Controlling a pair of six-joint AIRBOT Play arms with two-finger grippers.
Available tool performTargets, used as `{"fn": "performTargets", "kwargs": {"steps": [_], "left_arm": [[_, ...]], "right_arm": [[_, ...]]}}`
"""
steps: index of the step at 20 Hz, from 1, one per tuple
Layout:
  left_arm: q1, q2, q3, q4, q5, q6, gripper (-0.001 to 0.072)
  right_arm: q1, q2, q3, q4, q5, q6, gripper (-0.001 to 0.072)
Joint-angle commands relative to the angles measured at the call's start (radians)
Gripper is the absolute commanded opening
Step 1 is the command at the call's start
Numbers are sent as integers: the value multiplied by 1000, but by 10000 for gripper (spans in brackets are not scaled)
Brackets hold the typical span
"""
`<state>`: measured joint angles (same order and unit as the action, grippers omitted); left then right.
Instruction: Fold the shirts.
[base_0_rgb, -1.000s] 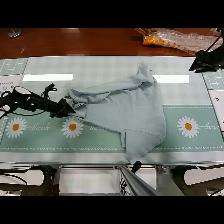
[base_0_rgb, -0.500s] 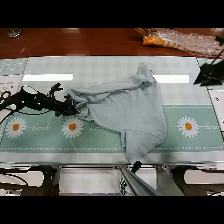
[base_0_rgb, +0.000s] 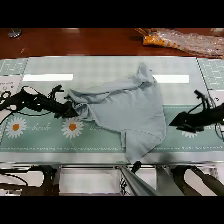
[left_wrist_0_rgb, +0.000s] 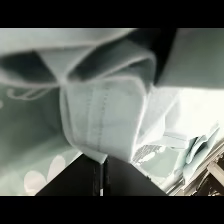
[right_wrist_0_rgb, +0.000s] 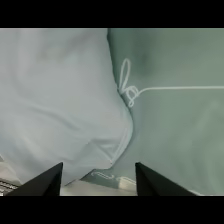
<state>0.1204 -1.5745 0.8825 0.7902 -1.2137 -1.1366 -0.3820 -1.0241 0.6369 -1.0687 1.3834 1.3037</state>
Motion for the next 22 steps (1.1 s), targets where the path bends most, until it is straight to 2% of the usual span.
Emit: {"fn": "performTargets", "kwargs": {"steps": [1,7,12,16,18,21,22], "left_arm": [[0,4,1,-13,-29,-1,21],[0,4,1,-13,-48,0,21],[0,4,1,-13,-47,0,21],[0,4,1,-13,-48,0,21],[0,4,2,-13,-47,0,21],[0,4,5,-13,-44,0,21],[0,4,13,-13,-44,4,21]], "right_arm": [[-2,135,-239,81,-93,-16,526],[-2,184,-287,111,-128,-14,527],[10,184,-298,106,-190,62,526],[140,183,-349,64,-293,155,525],[227,183,-354,95,-386,208,431],[328,183,-354,123,-544,315,372],[349,183,-353,126,-583,342,314]]}}
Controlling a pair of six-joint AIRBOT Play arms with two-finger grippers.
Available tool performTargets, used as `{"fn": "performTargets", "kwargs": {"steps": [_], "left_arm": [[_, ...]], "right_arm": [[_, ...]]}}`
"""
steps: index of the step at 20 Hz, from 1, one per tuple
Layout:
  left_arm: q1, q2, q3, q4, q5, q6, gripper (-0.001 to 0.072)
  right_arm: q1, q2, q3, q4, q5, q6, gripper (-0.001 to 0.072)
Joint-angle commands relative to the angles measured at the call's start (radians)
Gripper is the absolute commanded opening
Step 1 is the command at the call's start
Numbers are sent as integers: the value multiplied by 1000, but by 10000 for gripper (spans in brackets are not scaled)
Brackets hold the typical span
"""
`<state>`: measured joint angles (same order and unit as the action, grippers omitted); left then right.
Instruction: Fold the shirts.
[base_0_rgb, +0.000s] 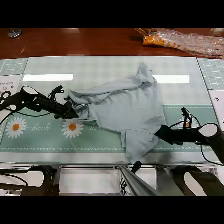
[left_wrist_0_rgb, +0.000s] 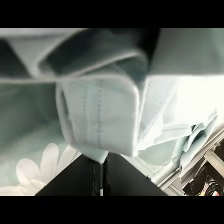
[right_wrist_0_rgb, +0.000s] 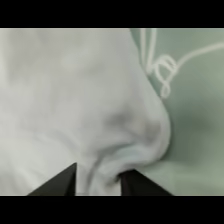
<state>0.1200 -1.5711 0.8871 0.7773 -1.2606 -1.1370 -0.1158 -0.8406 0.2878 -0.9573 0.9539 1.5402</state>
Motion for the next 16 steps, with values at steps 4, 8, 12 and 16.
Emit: {"fn": "performTargets", "kwargs": {"steps": [4,8,12,16], "left_arm": [[0,8,106,-1,-24,3,20],[0,122,330,-57,-47,0,19],[0,319,692,-128,-24,-1,20],[0,507,1018,-127,181,-1,20]], "right_arm": [[100,1,43,42,-192,62,28],[100,1,353,36,-119,-52,27],[100,1,835,26,-121,-95,27],[100,1,1282,-93,-138,-92,26]]}}
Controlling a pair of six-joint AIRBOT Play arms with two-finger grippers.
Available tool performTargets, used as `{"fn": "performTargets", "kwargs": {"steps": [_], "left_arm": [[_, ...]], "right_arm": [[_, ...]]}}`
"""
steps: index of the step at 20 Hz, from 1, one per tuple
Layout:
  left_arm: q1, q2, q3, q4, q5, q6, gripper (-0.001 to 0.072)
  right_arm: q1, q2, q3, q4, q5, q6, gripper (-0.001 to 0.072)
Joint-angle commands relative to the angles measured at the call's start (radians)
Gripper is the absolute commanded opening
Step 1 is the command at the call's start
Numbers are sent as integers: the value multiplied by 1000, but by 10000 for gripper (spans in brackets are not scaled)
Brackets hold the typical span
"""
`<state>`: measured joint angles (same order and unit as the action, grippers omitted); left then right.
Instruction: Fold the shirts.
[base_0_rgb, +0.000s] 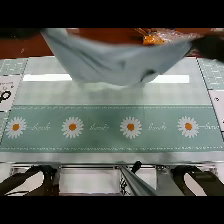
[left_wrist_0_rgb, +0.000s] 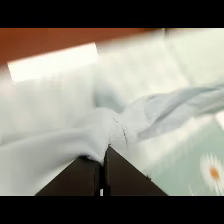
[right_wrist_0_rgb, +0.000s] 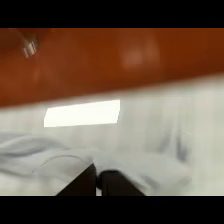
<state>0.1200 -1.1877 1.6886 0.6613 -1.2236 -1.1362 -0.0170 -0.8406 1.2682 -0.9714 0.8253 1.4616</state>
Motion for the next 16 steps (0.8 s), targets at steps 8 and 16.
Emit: {"fn": "performTargets", "kwargs": {"steps": [8,16], "left_arm": [[0,435,356,164,232,-74,20],[0,478,253,401,-372,-370,20]], "right_arm": [[2,1,772,-280,180,58,26],[2,-11,781,-404,706,99,27]]}}
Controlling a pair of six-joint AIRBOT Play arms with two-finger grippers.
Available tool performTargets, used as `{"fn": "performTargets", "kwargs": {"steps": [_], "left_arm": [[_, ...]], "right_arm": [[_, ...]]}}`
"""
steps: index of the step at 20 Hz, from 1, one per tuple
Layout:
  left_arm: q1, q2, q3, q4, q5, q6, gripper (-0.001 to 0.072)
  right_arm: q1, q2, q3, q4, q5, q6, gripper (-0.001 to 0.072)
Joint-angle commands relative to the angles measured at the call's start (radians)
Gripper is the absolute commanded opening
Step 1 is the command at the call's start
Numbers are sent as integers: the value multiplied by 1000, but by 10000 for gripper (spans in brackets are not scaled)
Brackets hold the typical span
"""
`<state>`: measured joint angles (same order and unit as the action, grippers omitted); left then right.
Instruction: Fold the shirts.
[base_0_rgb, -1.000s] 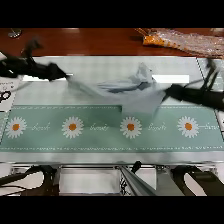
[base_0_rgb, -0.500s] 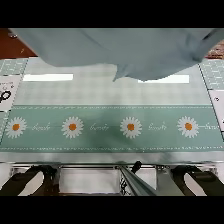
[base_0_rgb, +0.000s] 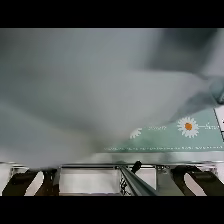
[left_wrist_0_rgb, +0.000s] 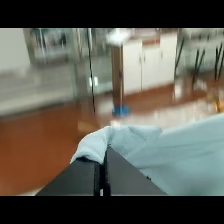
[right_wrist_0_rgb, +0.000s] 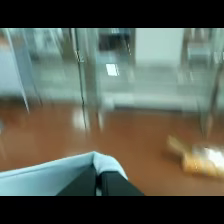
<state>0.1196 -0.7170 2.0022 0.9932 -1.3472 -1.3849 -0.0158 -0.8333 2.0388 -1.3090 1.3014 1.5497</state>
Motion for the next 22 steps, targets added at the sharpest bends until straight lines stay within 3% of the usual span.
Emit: {"fn": "performTargets", "kwargs": {"steps": [1,4,6,10,13,19,22], "left_arm": [[0,7,-116,69,-296,-140,20],[0,7,-331,68,-340,-138,20],[0,-1,-500,69,-321,-134,20],[-2,-69,-828,47,-44,-75,20],[-2,-207,-947,30,185,-12,20],[-2,-570,-939,-181,393,102,21],[-5,-708,-939,-246,443,102,20]], "right_arm": [[0,-44,10,-66,306,10,27],[0,-155,-74,-54,477,-1,27],[0,-241,-173,-56,460,-30,26],[0,-463,-253,-137,243,-62,27],[0,-601,-253,-164,66,-61,27],[0,-766,-253,-135,-204,-7,27],[0,-857,-253,-86,-223,19,27]]}}
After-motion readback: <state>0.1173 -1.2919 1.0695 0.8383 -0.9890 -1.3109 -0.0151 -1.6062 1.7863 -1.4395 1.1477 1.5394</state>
